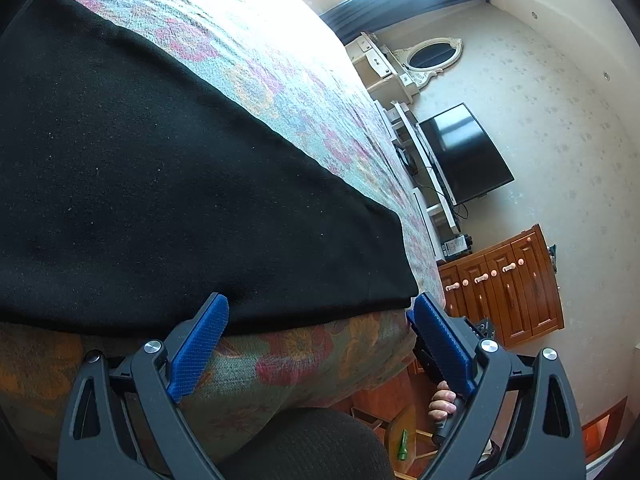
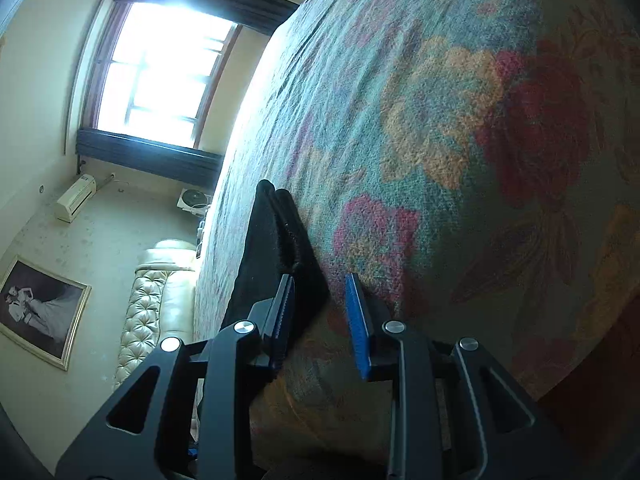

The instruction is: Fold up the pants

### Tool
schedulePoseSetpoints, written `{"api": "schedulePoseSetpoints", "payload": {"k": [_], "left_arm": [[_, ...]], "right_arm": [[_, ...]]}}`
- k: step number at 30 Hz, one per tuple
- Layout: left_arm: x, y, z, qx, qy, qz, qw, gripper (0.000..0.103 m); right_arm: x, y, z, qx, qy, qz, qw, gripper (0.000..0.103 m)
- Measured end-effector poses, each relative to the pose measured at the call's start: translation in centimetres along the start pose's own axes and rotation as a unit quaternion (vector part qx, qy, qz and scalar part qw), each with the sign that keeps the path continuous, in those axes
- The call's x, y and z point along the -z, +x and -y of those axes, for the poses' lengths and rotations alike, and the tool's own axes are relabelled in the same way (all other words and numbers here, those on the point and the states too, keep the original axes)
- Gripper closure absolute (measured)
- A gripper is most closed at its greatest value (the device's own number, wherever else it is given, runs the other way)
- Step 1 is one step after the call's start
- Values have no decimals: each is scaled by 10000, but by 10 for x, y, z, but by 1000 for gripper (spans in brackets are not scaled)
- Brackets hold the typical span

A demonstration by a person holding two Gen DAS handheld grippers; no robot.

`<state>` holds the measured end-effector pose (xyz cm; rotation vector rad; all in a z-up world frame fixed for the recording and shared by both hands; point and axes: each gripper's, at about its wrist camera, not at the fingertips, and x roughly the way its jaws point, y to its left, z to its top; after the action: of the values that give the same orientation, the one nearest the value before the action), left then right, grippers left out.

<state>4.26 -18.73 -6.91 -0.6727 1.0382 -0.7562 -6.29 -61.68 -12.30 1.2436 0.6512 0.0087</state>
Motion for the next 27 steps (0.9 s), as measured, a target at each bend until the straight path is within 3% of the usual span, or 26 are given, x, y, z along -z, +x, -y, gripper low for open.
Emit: {"api": "schedulePoseSetpoints", "payload": {"k": [5,6,10,11,13,14,16,18,23,27], "left_arm": [[1,-3,-1,7,-35,1,10000,10],[1,-3,-1,7,-28,-2,10000,10],[1,-5,2,33,-67,5,10000,10],[1,-6,2,35,-57,-13,10000,10],[3,-1,6,55,4,-58,10000,10],[3,-3,6,68,38,-70,9999,10],[3,-6,7,46,122,-55,9999,10],[2,-13,10,4,204,74,9998,10],[-5,-31,19,-99,544,381,9977,10],[-10,-48,14,-286,605,576,9961,10]], "right_arm": [[0,17,7,-371,167,-154,9991,75],[-1,18,6,-375,142,-142,9991,86],[-7,13,1,-39,-335,51,9994,97],[-10,10,8,44,-256,84,9996,103],[-15,4,29,-254,256,56,9993,103],[-16,-2,31,-332,390,63,9987,100],[-13,-18,20,-331,247,295,9987,78],[-7,-18,5,-668,117,165,9976,44],[12,26,-24,-758,-56,-499,9959,42],[18,47,-27,-549,57,-415,9976,42]]}}
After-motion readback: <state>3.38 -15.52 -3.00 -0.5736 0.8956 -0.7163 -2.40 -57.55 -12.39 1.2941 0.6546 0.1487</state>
